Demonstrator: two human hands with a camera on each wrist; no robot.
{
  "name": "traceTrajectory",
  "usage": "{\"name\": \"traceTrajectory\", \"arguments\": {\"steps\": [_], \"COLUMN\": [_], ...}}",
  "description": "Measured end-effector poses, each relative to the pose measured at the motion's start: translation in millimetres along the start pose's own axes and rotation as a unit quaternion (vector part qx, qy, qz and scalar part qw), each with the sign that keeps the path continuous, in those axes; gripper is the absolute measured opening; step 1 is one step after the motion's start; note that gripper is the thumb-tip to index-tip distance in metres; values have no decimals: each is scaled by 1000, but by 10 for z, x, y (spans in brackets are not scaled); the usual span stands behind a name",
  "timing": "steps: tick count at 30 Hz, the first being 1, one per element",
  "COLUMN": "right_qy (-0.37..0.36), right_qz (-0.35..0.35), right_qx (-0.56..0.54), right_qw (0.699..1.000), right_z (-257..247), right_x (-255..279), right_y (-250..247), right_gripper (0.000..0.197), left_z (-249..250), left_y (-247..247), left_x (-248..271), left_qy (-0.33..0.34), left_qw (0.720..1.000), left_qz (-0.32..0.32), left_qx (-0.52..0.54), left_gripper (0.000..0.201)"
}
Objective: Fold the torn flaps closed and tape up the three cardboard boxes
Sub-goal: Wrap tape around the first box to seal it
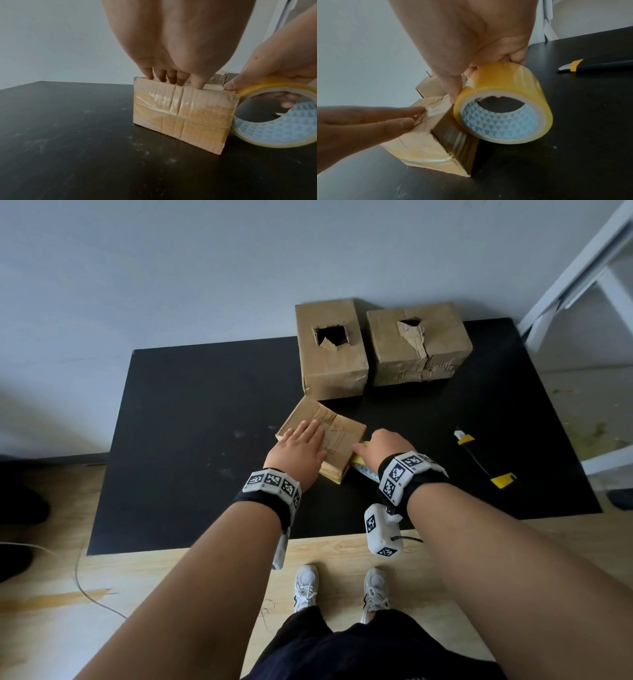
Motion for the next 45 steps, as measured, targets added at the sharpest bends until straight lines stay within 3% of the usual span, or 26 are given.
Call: {"name": "traceTrajectory", "arguments": {"steps": [3, 8, 14, 21, 25, 28, 32, 36, 40, 45], "right_qy": [0, 3, 1, -5, -8, -9, -7, 0, -3, -14], "right_qz": [4, -4, -2, -6, -1, -2, 0, 1, 2, -2], "right_qx": [-3, 2, -6, -11, -21, -22, -15, -7, -5, 4], "right_qw": [1000, 1000, 1000, 1000, 1000, 1000, 1000, 1000, 1000, 1000], "right_z": [12, -1, 17, 13, 21, 22, 5, 19, 21, -2], "right_x": [5, -7, -46, -47, -46, -39, -30, -47, -61, -96], "right_y": [0, 16, 25, 45, 38, 39, 41, 51, 58, 43], "right_gripper": [42, 44, 45, 48, 46, 46, 45, 44, 45, 49], "left_z": [95, 152, 279, 269, 114, -62, -96, -85, 123, 101], "left_y": [3, 104, 19, 134, 13, 47, 138, 60, 43, 124], "left_x": [-1, -78, -15, -95, -6, 85, 51, 68, 67, 26], "left_qy": [22, 25, 36, 50, -3, -44, -43, -42, 12, 9], "left_qw": [1000, 998, 999, 998, 999, 999, 999, 999, 1000, 1000], "left_qz": [12, -50, 27, -24, 33, 20, -2, 16, 28, 5], "left_qx": [-18, -17, -11, 19, 12, 16, 17, 19, 3, 13], "left_gripper": [59, 57, 57, 58, 69, 76, 75, 75, 58, 54]}}
Point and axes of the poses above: each hand's wrist, its own x-axis away from the middle knuckle, its own y-axis out of the palm, z = x × y, the point moved 10 cm from there along -x, towards the middle knuckle, and after that the axes turned 9 degrees about y, right-handed, at the moved point
